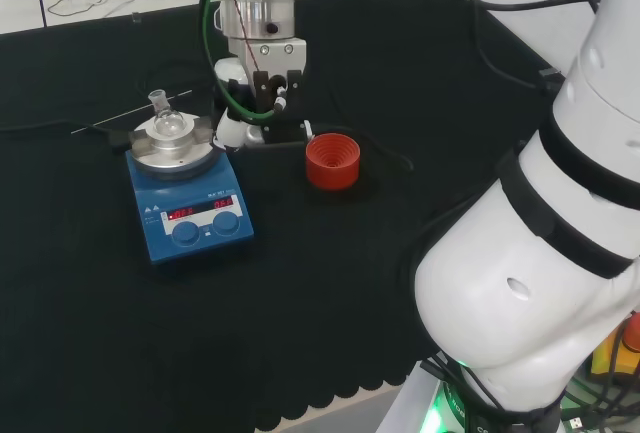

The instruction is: Turn on the heater.

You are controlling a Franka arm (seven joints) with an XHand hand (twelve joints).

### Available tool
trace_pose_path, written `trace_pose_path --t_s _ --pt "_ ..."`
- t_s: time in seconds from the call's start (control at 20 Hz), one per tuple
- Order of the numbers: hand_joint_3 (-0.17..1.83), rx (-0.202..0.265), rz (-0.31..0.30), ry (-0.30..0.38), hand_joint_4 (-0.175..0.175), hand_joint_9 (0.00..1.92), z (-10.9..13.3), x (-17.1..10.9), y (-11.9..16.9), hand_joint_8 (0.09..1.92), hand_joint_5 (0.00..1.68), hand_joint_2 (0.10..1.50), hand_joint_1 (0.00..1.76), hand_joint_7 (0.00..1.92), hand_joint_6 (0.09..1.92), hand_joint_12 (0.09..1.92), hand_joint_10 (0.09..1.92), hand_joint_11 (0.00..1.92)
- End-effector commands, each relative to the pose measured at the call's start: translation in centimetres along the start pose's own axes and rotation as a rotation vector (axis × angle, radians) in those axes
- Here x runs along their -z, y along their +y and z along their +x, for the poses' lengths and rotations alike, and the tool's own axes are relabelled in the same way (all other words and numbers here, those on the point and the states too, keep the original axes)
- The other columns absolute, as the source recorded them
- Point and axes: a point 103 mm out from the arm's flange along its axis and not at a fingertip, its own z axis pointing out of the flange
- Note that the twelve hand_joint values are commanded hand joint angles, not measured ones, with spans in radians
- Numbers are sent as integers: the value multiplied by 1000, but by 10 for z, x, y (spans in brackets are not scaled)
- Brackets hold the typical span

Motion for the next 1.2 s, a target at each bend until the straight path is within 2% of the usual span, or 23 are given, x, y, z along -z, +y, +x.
trace_pose_path --t_s 0.05,0.15,0.3,0.6,1.2 --pt "735 12 230 -79 -115 1633 10 -32 -4 1372 447 767 1236 1446 710 1068 1292 1451" --pt "759 18 255 -82 -95 1673 14 -40 -6 1498 372 779 1280 1501 733 1177 1459 1475" --pt "797 30 291 -78 -81 1712 21 -53 -10 1558 312 780 1355 1558 731 1271 1551 1484" --pt "936 51 332 -73 -67 1744 32 -73 -18 1560 259 728 1431 1617 663 1359 1581 1471" --pt "1001 45 398 -69 -60 1758 35 -95 -27 1565 239 700 1442 1630 583 1380 1590 1470"
